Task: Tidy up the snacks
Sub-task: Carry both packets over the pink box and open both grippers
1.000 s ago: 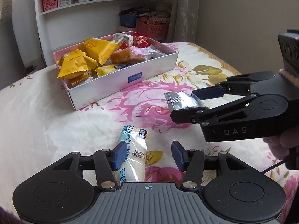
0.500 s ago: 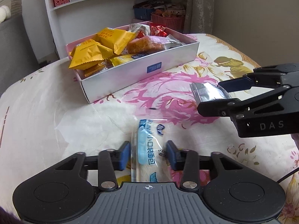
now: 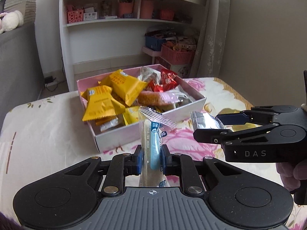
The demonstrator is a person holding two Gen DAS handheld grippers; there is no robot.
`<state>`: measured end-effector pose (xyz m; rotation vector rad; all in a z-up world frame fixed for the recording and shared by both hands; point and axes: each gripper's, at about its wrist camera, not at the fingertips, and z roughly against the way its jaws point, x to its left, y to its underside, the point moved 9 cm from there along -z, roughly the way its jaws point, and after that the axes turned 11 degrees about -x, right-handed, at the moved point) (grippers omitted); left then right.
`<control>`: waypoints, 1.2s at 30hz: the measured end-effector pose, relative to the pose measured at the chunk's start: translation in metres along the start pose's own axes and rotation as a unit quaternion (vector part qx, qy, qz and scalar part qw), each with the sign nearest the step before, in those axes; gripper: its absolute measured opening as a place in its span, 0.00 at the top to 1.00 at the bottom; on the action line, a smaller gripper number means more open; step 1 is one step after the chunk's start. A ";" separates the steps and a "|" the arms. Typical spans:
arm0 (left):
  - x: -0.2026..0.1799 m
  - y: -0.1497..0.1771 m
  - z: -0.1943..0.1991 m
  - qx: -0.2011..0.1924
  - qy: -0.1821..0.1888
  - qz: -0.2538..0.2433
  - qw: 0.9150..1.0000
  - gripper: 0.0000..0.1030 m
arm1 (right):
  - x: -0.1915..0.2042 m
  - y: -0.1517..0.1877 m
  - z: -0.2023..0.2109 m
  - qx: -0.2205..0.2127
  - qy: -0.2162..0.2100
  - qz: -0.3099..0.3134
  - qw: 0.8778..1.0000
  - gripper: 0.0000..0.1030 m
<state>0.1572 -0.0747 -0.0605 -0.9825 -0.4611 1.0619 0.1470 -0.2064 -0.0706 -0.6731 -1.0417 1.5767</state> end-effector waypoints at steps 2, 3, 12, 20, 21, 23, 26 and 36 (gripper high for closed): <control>0.004 -0.012 -0.011 -0.003 -0.003 0.013 1.000 0.84 | -0.009 -0.012 -0.005 -0.010 0.007 -0.009 1.000 0.50; 0.006 -0.017 -0.017 -0.006 -0.003 0.020 1.000 0.84 | -0.013 -0.017 -0.008 -0.014 0.009 -0.012 1.000 0.50; 0.019 -0.052 -0.070 -0.026 -0.023 0.037 0.999 0.84 | -0.055 -0.043 -0.049 -0.025 0.033 -0.056 0.998 0.50; 0.033 -0.068 -0.103 -0.048 -0.049 0.051 0.996 0.82 | -0.074 -0.051 -0.082 -0.026 0.044 -0.100 0.994 0.49; 0.035 -0.068 -0.104 -0.051 -0.053 0.051 0.996 0.80 | -0.075 -0.051 -0.084 -0.026 0.044 -0.104 0.993 0.45; 0.037 -0.069 -0.104 -0.055 -0.056 0.054 0.995 0.79 | -0.078 -0.052 -0.086 -0.027 0.048 -0.116 0.992 0.40; 0.039 -0.069 -0.099 -0.061 -0.055 0.064 0.995 0.54 | -0.081 -0.053 -0.082 -0.032 0.052 -0.131 0.989 0.25; 0.031 -0.057 -0.053 -0.056 -0.046 0.074 0.995 0.08 | -0.084 -0.053 -0.046 -0.030 0.064 -0.134 0.988 0.17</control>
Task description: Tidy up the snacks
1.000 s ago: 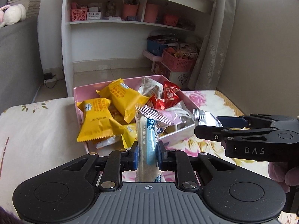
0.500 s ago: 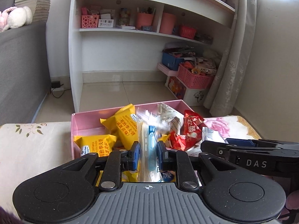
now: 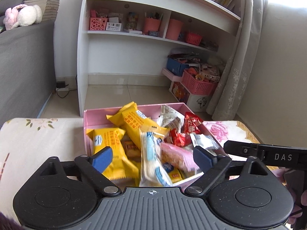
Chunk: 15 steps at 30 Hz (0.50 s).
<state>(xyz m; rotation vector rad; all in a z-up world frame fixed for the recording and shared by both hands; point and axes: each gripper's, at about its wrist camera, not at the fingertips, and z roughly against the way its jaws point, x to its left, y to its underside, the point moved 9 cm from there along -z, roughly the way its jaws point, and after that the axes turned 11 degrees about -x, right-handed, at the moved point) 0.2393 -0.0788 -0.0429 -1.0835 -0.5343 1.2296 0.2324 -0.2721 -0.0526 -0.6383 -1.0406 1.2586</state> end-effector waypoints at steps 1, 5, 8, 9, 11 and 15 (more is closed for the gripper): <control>0.001 0.002 0.007 0.003 0.000 0.002 1.000 0.06 | 0.000 0.001 0.006 0.003 0.002 0.004 1.000 0.17; 0.003 0.013 0.034 0.022 -0.014 0.001 1.000 0.04 | 0.004 0.005 0.033 0.010 0.008 0.028 1.000 0.12; 0.003 0.025 0.054 0.039 -0.031 -0.013 0.999 0.02 | 0.012 0.010 0.055 0.013 0.017 0.050 0.998 0.10; 0.003 0.029 0.063 0.046 -0.037 -0.015 0.998 0.01 | 0.015 0.012 0.062 0.011 0.018 0.056 0.998 0.09; 0.003 0.037 0.078 0.061 -0.053 -0.017 0.997 0.01 | 0.021 0.017 0.076 0.013 0.017 0.063 0.998 0.09; -0.001 0.050 0.111 0.064 -0.084 -0.027 0.994 0.01 | 0.034 0.028 0.103 0.024 0.025 0.070 0.997 0.09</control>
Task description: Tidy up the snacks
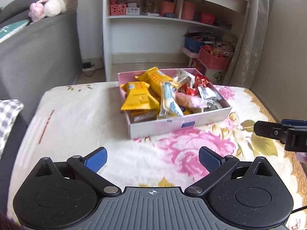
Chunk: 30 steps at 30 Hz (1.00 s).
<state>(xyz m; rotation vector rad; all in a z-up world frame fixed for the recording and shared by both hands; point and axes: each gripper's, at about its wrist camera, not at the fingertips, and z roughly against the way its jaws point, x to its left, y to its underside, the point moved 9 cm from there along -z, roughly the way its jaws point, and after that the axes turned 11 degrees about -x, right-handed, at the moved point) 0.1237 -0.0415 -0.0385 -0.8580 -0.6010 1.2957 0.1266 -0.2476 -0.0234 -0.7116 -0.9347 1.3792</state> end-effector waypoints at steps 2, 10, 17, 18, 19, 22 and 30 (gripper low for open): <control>0.001 0.008 0.016 0.000 -0.017 0.003 1.000 0.01 | 0.006 0.005 0.013 0.002 0.008 0.001 1.000 0.09; 0.001 0.032 0.054 -0.004 -0.046 0.011 0.999 0.00 | 0.028 0.032 0.052 0.006 0.023 0.008 1.000 0.07; 0.007 0.031 0.068 -0.022 -0.055 0.017 0.998 0.00 | 0.020 0.048 0.058 0.010 0.057 0.010 0.998 0.07; 0.007 0.031 0.069 -0.021 -0.054 0.018 0.998 0.00 | 0.018 0.049 0.057 0.010 0.061 0.008 0.998 0.07; 0.007 0.032 0.069 -0.021 -0.052 0.018 0.998 0.00 | 0.019 0.050 0.057 0.010 0.064 0.008 0.998 0.07; 0.009 0.037 0.065 -0.014 -0.058 0.017 0.998 0.00 | 0.025 0.054 0.055 0.011 0.062 0.020 0.998 0.07; 0.008 0.048 0.059 0.001 -0.060 0.016 0.998 0.00 | 0.038 0.063 0.048 0.023 0.058 0.051 0.997 0.07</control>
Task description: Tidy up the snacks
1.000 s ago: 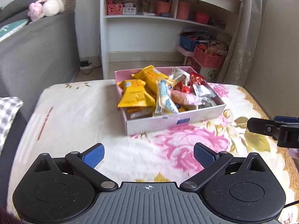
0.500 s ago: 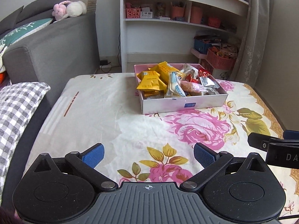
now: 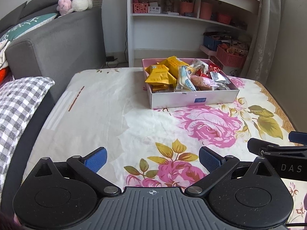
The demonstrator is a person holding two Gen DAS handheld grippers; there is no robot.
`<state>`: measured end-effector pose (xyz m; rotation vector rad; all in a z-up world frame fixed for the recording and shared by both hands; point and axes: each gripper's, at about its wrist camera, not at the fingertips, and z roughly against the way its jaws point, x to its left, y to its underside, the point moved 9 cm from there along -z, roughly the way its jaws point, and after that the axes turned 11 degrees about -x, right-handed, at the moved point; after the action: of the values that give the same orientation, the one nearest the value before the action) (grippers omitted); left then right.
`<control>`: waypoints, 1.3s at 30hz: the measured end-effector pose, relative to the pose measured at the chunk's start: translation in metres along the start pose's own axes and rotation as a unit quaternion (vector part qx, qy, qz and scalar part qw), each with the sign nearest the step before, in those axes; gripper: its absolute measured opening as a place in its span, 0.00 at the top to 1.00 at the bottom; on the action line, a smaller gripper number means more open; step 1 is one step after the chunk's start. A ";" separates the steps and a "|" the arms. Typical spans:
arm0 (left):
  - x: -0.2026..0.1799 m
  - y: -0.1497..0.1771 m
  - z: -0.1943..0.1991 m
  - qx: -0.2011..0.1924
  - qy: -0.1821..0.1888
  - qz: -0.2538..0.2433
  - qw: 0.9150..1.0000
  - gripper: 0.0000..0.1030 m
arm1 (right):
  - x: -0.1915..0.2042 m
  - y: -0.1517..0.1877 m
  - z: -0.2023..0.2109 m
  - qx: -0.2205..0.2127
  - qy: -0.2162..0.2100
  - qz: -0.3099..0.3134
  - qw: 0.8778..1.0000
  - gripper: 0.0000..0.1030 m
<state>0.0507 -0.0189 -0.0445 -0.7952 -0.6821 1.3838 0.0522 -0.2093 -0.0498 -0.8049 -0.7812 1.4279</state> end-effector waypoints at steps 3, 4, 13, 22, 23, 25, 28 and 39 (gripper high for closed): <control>-0.001 0.001 0.000 0.001 -0.001 -0.005 1.000 0.00 | 0.000 -0.001 0.001 -0.001 0.001 -0.002 1.000 0.07; -0.002 0.001 0.000 0.002 -0.002 -0.006 1.000 0.00 | 0.000 -0.001 0.002 -0.002 0.000 -0.003 1.000 0.07; -0.005 0.003 -0.001 0.006 0.000 -0.007 1.000 0.00 | -0.005 0.001 0.002 0.003 0.006 -0.010 1.000 0.07; -0.006 0.007 -0.003 0.015 0.003 -0.003 1.000 0.00 | -0.006 0.000 0.003 0.002 0.008 -0.012 1.000 0.07; -0.005 0.007 -0.004 0.015 0.003 -0.003 1.000 0.00 | -0.006 0.000 0.003 0.002 0.008 -0.011 1.000 0.07; -0.005 0.007 -0.004 0.015 0.003 -0.003 1.000 0.00 | -0.005 0.000 0.003 0.002 0.007 -0.010 1.000 0.07; -0.005 0.007 -0.003 0.015 0.002 -0.003 1.000 0.00 | -0.005 0.000 0.003 0.002 0.007 -0.010 1.000 0.07; -0.006 0.008 -0.004 0.016 0.003 -0.002 1.000 0.00 | -0.005 0.000 0.003 0.002 0.008 -0.010 1.000 0.07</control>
<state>0.0486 -0.0247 -0.0529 -0.7715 -0.6552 1.3854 0.0497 -0.2142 -0.0483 -0.8017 -0.7728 1.4030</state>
